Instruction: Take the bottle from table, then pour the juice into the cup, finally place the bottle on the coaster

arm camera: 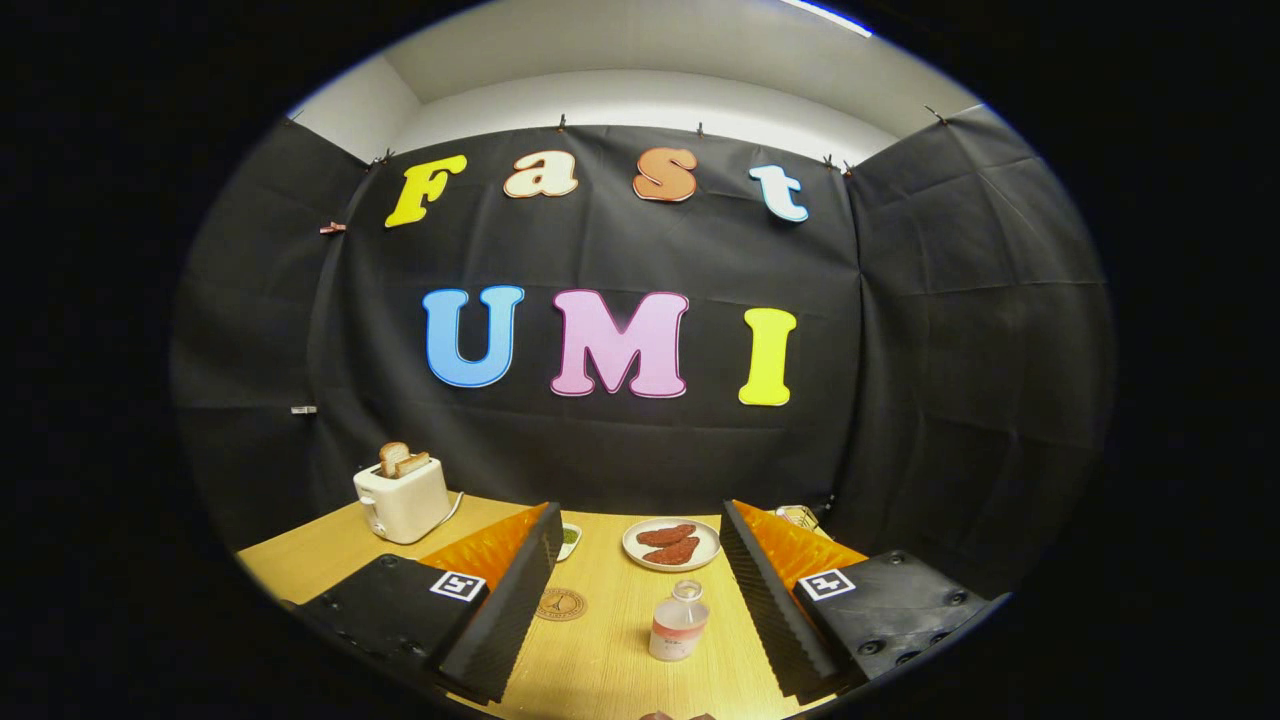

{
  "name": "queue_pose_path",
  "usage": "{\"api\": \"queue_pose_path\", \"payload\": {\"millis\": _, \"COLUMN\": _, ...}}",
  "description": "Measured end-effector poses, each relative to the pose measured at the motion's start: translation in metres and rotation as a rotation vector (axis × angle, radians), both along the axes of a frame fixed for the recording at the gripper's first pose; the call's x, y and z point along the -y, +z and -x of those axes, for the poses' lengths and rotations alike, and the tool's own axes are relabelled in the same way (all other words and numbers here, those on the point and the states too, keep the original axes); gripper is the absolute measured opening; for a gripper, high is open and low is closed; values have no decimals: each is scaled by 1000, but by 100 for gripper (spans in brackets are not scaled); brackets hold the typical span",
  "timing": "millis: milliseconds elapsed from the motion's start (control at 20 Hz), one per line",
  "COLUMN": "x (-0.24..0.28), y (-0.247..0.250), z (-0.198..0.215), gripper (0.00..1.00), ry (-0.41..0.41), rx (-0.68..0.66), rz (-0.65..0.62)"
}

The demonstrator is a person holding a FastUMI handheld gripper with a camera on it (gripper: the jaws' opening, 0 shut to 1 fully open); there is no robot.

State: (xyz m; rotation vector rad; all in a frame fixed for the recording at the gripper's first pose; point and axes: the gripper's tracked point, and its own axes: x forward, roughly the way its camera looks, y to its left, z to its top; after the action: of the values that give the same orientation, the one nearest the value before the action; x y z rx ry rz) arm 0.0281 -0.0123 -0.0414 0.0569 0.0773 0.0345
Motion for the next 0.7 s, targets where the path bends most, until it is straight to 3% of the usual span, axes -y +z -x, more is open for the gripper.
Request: {"api": "queue_pose_path", "payload": {"millis": 700, "x": 31, "y": -72, "z": -26, "gripper": 97, "ry": 3, "rx": -45, "rz": -65}}
